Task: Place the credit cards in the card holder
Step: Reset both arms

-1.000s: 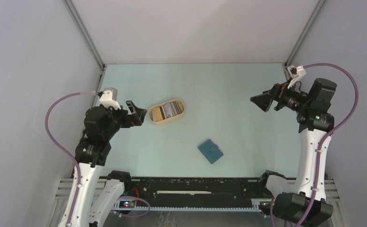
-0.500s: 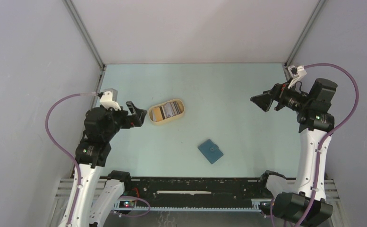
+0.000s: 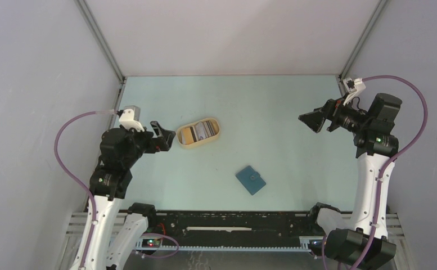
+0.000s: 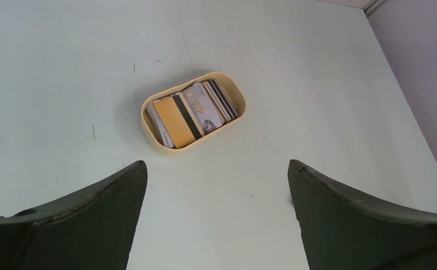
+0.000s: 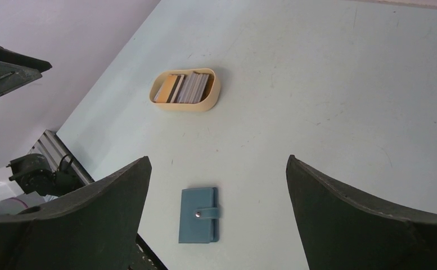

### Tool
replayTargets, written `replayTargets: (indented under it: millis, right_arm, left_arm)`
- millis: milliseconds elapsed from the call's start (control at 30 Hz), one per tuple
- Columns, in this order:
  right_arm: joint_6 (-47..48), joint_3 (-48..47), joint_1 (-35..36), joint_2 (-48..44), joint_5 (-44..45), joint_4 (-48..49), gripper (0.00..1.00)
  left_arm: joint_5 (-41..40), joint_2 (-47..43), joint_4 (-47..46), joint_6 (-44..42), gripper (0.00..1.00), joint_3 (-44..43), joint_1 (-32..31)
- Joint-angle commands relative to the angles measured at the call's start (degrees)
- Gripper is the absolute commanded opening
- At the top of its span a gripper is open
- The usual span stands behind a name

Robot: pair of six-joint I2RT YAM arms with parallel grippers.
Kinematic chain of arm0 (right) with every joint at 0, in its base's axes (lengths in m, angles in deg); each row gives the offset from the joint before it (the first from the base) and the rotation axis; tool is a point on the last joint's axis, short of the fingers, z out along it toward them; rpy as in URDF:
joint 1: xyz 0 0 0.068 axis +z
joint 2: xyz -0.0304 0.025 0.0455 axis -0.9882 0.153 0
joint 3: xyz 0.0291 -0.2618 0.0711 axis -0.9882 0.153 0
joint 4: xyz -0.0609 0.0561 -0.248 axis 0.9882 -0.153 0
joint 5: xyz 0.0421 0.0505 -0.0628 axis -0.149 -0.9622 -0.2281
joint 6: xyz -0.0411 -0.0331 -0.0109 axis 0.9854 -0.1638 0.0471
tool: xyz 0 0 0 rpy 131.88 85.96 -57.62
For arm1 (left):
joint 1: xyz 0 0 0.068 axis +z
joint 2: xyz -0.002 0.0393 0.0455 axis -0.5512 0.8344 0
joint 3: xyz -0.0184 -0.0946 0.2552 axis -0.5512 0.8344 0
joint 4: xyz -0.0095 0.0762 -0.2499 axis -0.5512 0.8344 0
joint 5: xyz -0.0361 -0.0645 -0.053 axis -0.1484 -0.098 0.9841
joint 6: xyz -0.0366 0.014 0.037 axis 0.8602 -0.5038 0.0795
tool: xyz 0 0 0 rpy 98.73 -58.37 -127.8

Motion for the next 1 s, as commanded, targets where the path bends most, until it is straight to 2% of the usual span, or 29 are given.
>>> replayTargets:
  millis: [0, 967]
  right_arm:
    - [-0.62, -2.08, -0.38, -0.15, 0.59, 0.47, 1.00]
    - [-2.00, -2.09, -0.68, -0.33, 0.57, 1.48, 1.00]
  left_arm:
    - [1.44, -0.23, -1.78, -0.53, 1.00, 1.09, 0.55]
    - [3.95, -0.06, -2.54, 0.09, 1.00, 1.74, 0.59]
